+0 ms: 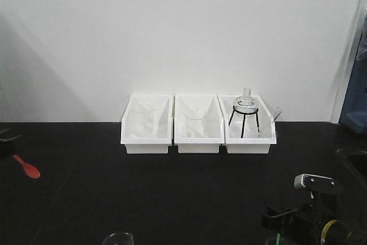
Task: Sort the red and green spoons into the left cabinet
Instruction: 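Grasp the green spoon in the other beaker with the right gripper and lift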
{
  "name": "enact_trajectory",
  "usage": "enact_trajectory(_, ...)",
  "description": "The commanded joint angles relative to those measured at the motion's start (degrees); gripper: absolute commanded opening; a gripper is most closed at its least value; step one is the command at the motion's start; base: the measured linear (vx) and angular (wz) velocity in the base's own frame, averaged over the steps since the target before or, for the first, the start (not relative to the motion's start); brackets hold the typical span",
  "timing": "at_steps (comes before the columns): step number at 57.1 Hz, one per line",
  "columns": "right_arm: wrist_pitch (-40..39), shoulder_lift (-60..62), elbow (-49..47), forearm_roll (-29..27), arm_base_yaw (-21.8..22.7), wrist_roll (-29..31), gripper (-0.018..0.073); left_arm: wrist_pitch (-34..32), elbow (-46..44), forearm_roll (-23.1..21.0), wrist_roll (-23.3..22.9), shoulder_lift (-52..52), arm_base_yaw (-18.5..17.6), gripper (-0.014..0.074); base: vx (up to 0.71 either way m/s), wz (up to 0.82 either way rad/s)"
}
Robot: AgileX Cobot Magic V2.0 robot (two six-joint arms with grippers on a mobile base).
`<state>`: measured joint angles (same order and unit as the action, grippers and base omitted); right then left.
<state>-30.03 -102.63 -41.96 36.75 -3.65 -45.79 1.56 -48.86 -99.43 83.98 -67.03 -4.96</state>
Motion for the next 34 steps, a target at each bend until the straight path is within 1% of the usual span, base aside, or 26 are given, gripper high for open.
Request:
enact_trajectory(1, -3.9, 2.8, -1.5, -0.1, 0.1, 0.9, -0.0015, 0.4, -1.7, -3.2, 0.1, 1.4, -0.2, -0.0001, 0.00, 0.00)
enact_trajectory(12, -2.9, 5.5, -1.5, 2.5, 0.1, 1.1, -0.0010, -1.2, -1.7, -3.2, 0.1, 1.4, -0.2, -0.0001, 0.00, 0.00)
enact_trajectory(21, -0.2, 10.8, -1.5, 2.5, 0.1, 1.0, -0.0009, -1.2, -1.7, -3.2, 0.1, 1.4, -0.2, -0.0001, 0.00, 0.00)
enact_trajectory(34, 1.0, 20.3, -1.5, 2.5, 0.1, 0.2, -0.0009, -0.9, -1.7, -3.2, 0.1, 1.4, -0.2, -0.0001, 0.00, 0.00)
